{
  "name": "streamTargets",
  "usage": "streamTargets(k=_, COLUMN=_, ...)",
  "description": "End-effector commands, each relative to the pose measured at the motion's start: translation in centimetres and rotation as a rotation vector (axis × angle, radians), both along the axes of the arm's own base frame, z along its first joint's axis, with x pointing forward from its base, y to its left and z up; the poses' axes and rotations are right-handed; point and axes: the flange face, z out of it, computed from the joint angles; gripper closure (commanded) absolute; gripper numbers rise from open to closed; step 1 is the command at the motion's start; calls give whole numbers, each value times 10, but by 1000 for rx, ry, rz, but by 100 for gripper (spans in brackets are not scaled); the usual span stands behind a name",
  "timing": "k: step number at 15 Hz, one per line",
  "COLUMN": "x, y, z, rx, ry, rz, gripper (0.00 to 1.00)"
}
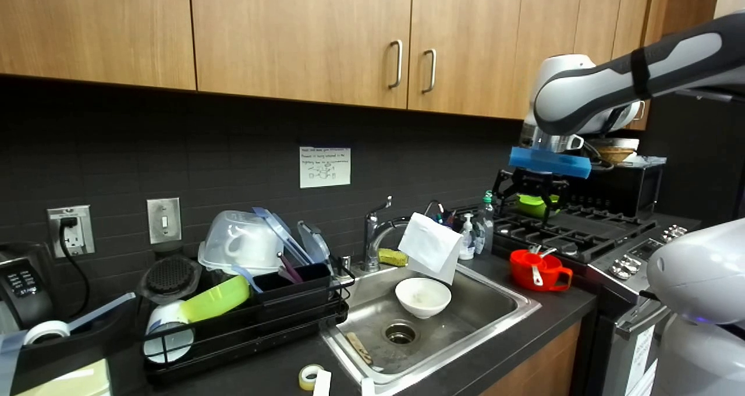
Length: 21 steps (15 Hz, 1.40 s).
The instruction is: Remove the small orange pot from the orange bowl and put it on the counter
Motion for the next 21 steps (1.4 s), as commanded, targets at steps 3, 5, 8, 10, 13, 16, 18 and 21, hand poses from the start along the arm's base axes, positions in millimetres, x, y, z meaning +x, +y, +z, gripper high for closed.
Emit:
streamTargets(k=3, x=16, y=-17, z=-16, rx=39, ry=37, rz=-36, gripper=0)
streamTargets(k=5, x=24, y=-24, z=-23, rx=51, ry=52, rz=-38, gripper=0)
streamTargets(k=8, x=30, y=-42, z=-27, rx=65, ry=42, rz=-60, gripper=0)
streamTargets(k=10, x=29, y=-54, z=-25, rx=74, ry=27, rz=-84, gripper=0)
streamTargets(k=13, x=18, y=-71, z=-22, rx=89, ry=4, rz=-124, gripper=0)
streamTargets(k=16, x=6, y=-85, z=-23, rx=102, ry=-7, rz=-151, gripper=0)
streamTargets(k=18, x=-3, y=-92, z=-23, rx=110, ry=-15, rz=-172, gripper=0)
streamTargets(k=21, x=-18, y=-101, z=-29, rx=94, ry=-22, rz=-116, gripper=0)
